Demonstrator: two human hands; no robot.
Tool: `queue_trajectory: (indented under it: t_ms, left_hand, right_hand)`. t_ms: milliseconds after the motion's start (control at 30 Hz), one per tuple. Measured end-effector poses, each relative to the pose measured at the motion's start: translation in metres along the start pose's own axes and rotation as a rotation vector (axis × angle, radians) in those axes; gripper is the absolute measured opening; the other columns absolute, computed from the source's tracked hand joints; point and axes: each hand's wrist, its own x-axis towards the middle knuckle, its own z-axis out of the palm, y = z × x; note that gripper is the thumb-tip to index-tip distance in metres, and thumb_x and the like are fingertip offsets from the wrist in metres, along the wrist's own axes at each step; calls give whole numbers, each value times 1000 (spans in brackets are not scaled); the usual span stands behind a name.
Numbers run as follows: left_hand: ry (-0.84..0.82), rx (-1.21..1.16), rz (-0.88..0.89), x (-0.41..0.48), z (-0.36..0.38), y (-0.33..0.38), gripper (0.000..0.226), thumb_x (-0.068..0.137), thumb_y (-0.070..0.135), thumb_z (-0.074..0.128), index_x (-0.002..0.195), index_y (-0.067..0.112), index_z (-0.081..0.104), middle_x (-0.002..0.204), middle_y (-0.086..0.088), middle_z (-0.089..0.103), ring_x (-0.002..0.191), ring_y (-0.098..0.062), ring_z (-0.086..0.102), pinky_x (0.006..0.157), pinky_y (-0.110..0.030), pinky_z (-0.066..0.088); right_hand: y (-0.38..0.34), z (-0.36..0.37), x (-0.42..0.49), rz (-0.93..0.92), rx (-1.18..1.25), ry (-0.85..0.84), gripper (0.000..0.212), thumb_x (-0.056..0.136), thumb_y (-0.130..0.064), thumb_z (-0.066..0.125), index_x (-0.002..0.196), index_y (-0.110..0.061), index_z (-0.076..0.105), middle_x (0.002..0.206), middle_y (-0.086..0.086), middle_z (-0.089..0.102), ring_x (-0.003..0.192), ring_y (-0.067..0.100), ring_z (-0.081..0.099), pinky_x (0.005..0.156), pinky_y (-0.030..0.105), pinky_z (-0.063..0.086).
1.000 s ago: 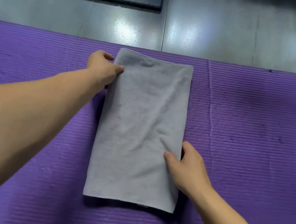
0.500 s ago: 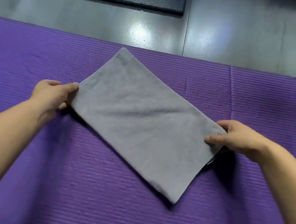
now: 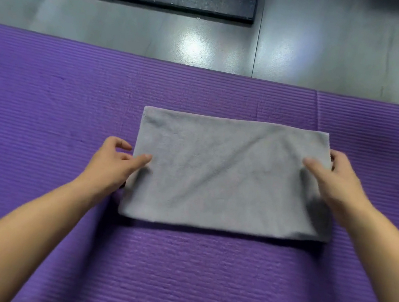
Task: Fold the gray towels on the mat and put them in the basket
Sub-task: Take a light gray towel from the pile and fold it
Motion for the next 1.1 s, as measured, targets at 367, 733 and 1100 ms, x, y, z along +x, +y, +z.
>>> queue_trajectory:
  t_ms: [367,733,1100]
  left_hand:
    - [301,537,529,-8,39,7,49,90,15,64,135,4,47,139,-18,49,130,-39,45,110,-50,36]
    - [56,1119,630,20,110,22,70,96,62,5,161,36,-1,170,-3,-13,155,-25,-17,120,-63,-10]
    - [173,1138,436,43,63,16,71,101,59,12,163,26,4,170,-9,-6,156,-33,-11,123,-57,-8]
  right_hand:
    - [15,30,-28,-214,-626,282,74,89,-33,63,154,-20,31,146,21,37,132,43,38,109,57,34]
    - [-5,107,11,-653,-1041,-57,72,97,-57,10,162,-26,11,170,3,0,156,28,-4,125,50,-2]
    - [15,61,29,-497,-1045,1,77,95,-62,4,162,-23,2,169,5,-8,156,27,-11,126,47,-4]
